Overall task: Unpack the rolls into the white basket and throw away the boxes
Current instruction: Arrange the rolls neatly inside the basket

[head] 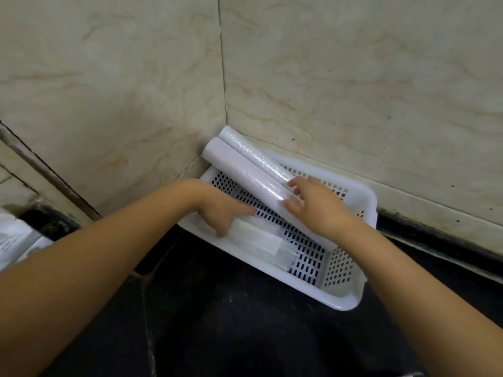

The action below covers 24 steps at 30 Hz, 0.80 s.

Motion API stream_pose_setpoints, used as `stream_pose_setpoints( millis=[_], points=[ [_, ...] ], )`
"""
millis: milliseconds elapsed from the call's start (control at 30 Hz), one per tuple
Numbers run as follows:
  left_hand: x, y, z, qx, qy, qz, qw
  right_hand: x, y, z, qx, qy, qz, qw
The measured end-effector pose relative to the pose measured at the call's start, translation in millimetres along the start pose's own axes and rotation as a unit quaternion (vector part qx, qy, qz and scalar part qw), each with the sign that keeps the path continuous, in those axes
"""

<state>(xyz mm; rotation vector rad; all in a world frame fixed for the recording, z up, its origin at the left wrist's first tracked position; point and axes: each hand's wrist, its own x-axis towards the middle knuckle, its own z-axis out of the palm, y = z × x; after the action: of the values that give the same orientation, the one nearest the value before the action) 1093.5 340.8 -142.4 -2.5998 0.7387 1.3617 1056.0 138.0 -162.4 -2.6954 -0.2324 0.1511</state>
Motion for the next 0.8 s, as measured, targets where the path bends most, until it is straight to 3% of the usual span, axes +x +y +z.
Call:
stream_pose_setpoints(
  millis=[100,167,300,467,533,600,667,700,800],
  points=[
    [-2.7,-5.4,0.9,-0.102,0.013,0.037,0.994,1.9,-2.9,20.9,-0.091,-0.009,-0.009,0.996],
    [5.7,-2.1,10.4,-0.101,0.059,0.053,0.992,3.3,-2.2,27.1,-0.099,0.017,-0.004,0.995],
    [31.5,7.6,31.8,0.017,0.099,0.018,0.995,1.5,-1.0,28.9,-0.027,0.012,-0.006,1.0],
    [25.1,7.1,13.2,-0.156,0.111,0.079,0.978,-3.6,5.8,11.4,0.074,0.058,-0.02,0.995],
    [16.3,2.3,1.3,-0.228,0.196,0.108,0.948,-4.2,9.5,-3.4,0.102,0.086,-0.017,0.991],
    [15.6,2.6,-9.0,-0.258,0.353,0.126,0.89,-1.9,14.9,-20.2,0.107,0.12,-0.014,0.987],
    [26.9,9.1,-18.4,-0.128,0.476,0.133,0.86,2.2,20.1,-36.1,0.106,0.136,-0.006,0.985],
    [36.0,13.9,-20.2,-0.026,0.494,0.123,0.861,4.4,22.2,-41.4,0.102,0.138,-0.003,0.985],
    [55.9,25.9,-16.4,0.138,0.458,0.052,0.877,9.8,25.7,-44.7,0.074,0.123,-0.004,0.99]
  ],
)
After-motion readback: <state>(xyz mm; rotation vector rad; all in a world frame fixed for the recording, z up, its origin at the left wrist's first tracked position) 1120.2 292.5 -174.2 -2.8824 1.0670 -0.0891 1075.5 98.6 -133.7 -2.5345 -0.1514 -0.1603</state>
